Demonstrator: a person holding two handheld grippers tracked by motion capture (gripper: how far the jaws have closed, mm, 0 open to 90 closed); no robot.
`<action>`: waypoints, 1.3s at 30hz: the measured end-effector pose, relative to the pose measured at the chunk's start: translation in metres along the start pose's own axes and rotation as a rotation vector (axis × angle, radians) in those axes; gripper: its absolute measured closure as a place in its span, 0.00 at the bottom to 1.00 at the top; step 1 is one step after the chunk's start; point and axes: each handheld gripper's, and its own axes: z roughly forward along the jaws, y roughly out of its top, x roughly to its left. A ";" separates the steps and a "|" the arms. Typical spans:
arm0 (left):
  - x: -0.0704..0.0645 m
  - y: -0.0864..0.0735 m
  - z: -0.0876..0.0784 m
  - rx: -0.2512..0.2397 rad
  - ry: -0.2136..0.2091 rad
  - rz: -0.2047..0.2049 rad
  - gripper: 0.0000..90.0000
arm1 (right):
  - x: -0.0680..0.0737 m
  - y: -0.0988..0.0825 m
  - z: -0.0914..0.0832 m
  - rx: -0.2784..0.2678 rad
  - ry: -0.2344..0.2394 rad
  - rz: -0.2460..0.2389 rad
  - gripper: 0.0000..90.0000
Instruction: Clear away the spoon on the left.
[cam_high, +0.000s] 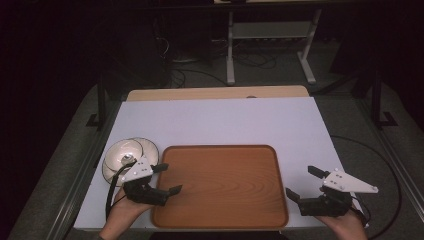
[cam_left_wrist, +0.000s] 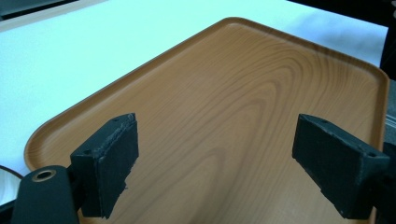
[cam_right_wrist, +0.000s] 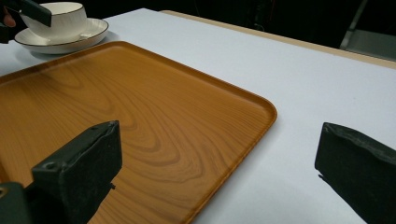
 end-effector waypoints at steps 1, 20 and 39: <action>-0.001 0.000 0.000 0.000 0.000 0.000 0.16 | 0.000 0.000 0.000 0.000 0.000 -0.001 0.00; 0.009 -0.002 -0.021 0.030 0.020 -0.099 0.62 | -0.001 -0.001 0.003 0.015 -0.004 0.000 0.00; 0.021 -0.013 -0.048 0.050 0.026 -0.145 1.00 | -0.002 -0.002 0.002 0.025 -0.014 -0.003 0.00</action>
